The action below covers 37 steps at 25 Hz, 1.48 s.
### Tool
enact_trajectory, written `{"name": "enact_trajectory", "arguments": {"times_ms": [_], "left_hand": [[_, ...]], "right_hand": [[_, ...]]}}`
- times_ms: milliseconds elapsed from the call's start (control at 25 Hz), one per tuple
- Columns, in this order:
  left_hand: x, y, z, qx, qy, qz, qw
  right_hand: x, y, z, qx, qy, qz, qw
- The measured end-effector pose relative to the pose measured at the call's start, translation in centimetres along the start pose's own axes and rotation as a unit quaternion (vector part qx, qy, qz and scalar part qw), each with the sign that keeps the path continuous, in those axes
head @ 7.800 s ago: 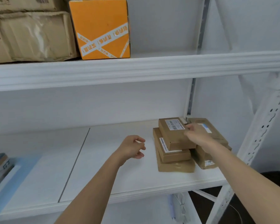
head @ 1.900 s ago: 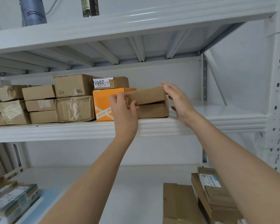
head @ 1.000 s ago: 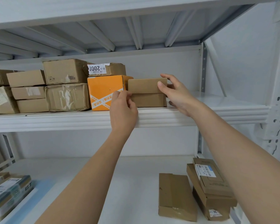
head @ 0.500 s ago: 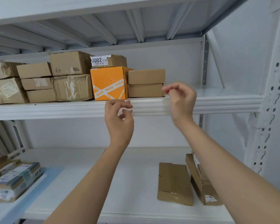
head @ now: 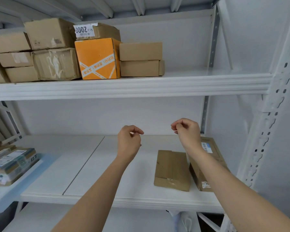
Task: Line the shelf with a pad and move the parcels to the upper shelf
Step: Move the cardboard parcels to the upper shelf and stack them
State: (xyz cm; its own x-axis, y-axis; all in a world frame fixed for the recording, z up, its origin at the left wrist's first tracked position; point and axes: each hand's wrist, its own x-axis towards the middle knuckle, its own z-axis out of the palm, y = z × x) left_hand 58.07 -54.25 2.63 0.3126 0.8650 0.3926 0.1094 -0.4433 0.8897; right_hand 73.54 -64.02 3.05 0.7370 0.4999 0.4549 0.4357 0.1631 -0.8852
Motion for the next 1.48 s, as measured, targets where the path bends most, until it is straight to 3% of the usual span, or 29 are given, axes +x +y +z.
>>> {"name": "enact_trajectory", "arguments": {"times_ms": [120, 320, 560, 720, 760, 840, 880, 920, 1000, 1080, 1160, 1240, 1400, 1480], "left_hand": [[0.0, -2.1, 2.4, 0.017, -0.064, -0.063, 0.996], [-0.2, -4.3, 5.7, 0.018, -0.178, -0.119, 0.977], [1.6, -5.7, 8.1, 0.024, -0.277, -0.133, 0.951], [2.5, -6.8, 8.6, 0.019, -0.309, -0.149, 0.939], [2.7, -7.1, 8.7, 0.018, -0.315, -0.153, 0.937], [3.1, -7.6, 8.8, 0.010, -0.319, -0.164, 0.933], [3.3, -7.7, 8.9, 0.000, -0.316, -0.175, 0.932], [3.5, -7.8, 9.1, -0.016, -0.313, -0.188, 0.931], [3.8, -7.7, 9.3, -0.040, -0.309, -0.202, 0.928], [4.0, -7.5, 9.4, -0.052, -0.307, -0.194, 0.930], [4.2, -6.9, 9.2, -0.067, -0.310, -0.185, 0.930], [4.3, -6.0, 9.0, -0.078, -0.332, -0.195, 0.920], [3.9, -5.5, 9.7, -0.177, -0.403, -0.250, 0.862], [4.0, -6.0, 10.2, -0.248, -0.357, -0.320, 0.842]], "right_hand": [[1.5, 4.1, -2.2, -0.150, -0.050, 0.101, 0.982], [1.8, 9.0, -5.5, -0.397, -0.068, 0.252, 0.880], [2.5, 11.6, -6.4, -0.424, -0.100, 0.370, 0.820], [2.7, 11.8, -6.1, -0.437, -0.088, 0.373, 0.814], [2.7, 11.6, -5.8, -0.428, -0.073, 0.353, 0.829], [2.7, 10.5, -4.8, -0.321, -0.059, 0.300, 0.896], [2.8, 9.8, -4.3, -0.204, -0.069, 0.291, 0.932], [3.1, 9.1, -3.8, -0.061, -0.086, 0.316, 0.943], [3.2, 8.1, -3.1, 0.205, -0.130, 0.411, 0.879], [3.1, 7.9, -2.6, 0.325, -0.147, 0.449, 0.819], [3.1, 8.1, -2.1, 0.337, -0.152, 0.439, 0.819], [3.1, 8.2, -1.5, 0.302, -0.161, 0.418, 0.842], [3.1, 7.9, -0.7, 0.175, -0.234, 0.382, 0.877], [3.0, 8.0, -0.5, 0.066, -0.248, 0.343, 0.904]]}}
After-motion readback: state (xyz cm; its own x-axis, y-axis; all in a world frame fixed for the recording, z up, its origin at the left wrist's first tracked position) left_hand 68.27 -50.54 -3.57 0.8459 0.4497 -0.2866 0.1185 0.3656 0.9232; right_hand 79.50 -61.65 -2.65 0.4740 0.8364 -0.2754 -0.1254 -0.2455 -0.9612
